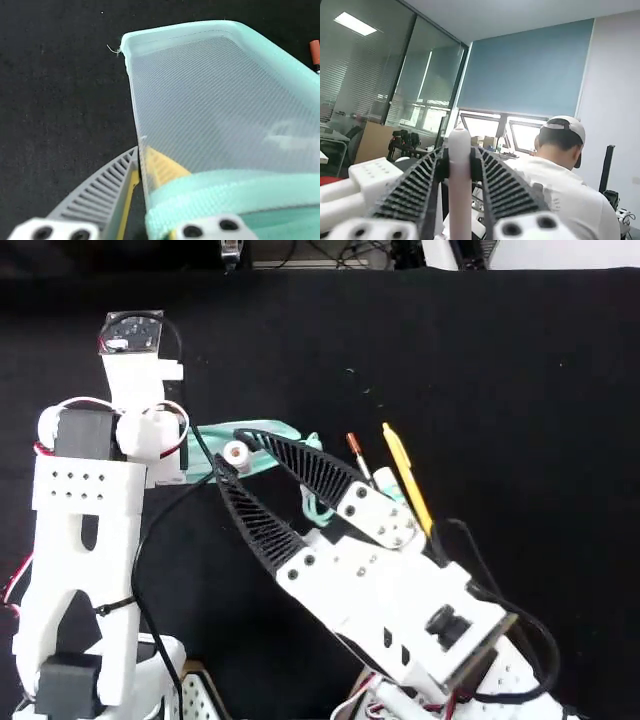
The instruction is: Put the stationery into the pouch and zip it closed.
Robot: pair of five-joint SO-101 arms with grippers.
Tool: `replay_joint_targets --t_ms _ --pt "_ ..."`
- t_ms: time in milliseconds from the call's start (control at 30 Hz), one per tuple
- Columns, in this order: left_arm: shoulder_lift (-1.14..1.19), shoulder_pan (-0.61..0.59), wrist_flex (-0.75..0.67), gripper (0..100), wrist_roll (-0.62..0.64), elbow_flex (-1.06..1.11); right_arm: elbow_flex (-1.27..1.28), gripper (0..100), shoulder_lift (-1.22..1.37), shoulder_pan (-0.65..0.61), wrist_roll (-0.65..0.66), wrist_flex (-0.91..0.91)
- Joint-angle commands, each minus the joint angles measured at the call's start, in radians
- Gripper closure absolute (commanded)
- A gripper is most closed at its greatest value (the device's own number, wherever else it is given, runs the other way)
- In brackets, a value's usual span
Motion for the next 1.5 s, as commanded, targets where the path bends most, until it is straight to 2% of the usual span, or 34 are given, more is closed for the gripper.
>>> replay_joint_targets --t_ms 0,200,433,533,867,1200,1333,1467 --pt "-0.003 0.030 0.000 97 0.011 -0.005 0.030 98.6 0.005 -0.014 -0.003 0.003" --pt "-0.003 0.033 0.006 97 0.009 -0.005 0.182 98.6 0.005 0.009 0.002 -0.018" --pt "-0.003 0.028 0.008 97 0.008 0.002 0.328 98.6 0.004 0.071 0.000 -0.213" --pt "-0.003 0.028 0.009 97 0.008 0.004 0.314 98.6 0.004 0.071 0.000 -0.273" --pt "-0.003 0.036 0.035 97 0.008 0.004 0.159 98.6 0.015 0.071 0.000 -0.273" --pt "-0.003 0.030 0.063 97 0.009 0.002 0.177 98.6 0.159 0.103 -0.005 -0.284" --pt "-0.003 0.030 0.063 97 0.009 0.002 0.194 98.6 0.202 0.144 -0.005 -0.388" --pt "-0.003 0.030 0.063 97 0.009 0.002 0.242 98.6 0.203 0.147 -0.005 -0.407"
